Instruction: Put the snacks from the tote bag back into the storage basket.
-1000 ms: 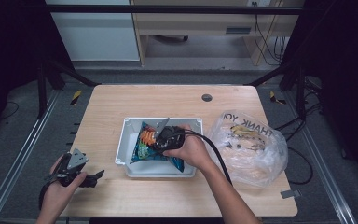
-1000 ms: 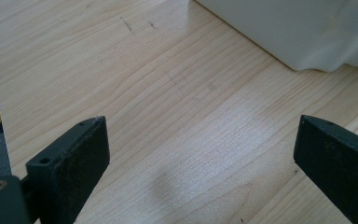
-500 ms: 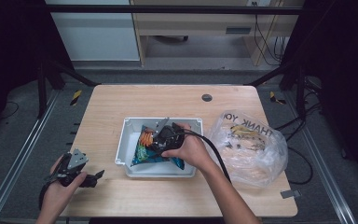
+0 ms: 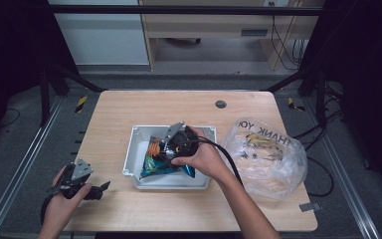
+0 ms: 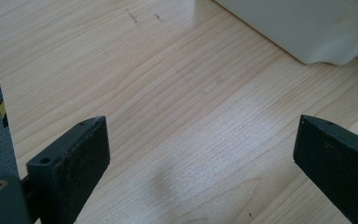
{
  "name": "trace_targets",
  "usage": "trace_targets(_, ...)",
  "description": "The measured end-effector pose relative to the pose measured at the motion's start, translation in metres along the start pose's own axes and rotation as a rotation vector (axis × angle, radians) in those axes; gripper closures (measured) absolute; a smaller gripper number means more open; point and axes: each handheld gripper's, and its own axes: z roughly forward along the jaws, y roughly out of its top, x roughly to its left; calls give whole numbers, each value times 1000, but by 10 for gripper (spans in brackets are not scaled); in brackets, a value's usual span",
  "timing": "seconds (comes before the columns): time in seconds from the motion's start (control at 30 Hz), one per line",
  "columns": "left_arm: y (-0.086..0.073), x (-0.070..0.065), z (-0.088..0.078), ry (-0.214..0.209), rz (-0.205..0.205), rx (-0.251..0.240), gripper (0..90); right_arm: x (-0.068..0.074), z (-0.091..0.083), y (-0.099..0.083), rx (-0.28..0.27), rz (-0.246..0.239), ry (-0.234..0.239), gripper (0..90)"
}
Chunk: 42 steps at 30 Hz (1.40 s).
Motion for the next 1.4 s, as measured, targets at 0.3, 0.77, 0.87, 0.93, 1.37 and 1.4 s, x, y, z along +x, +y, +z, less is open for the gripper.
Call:
trace_targets(0.3, 0, 0, -1, 5, -8, -7, 32, -1, -12, 4, -60, 47, -14, 86)
trace_targets(0.77, -1, 1, 0, 8, -10, 2, 32, 5, -39, 4, -104, 94, -81, 76)
trace_targets(0.87, -1, 1, -1, 5, -13, -3, 31, 8, -45, 3, -111, 98, -98, 77)
trace_targets(0.93, -1, 1, -2, 5, -8, -6, 31, 9, -47, 2, -115, 101, -102, 77)
trace_targets(1.37, -1, -1, -2, 7, -1, -1, 31, 17, -85, -9, -176, 153, -210, 74)
trace_targets(1.4, -1, -1, -2, 9, -3, 0, 31, 17, -85, -9, -176, 153, -210, 74)
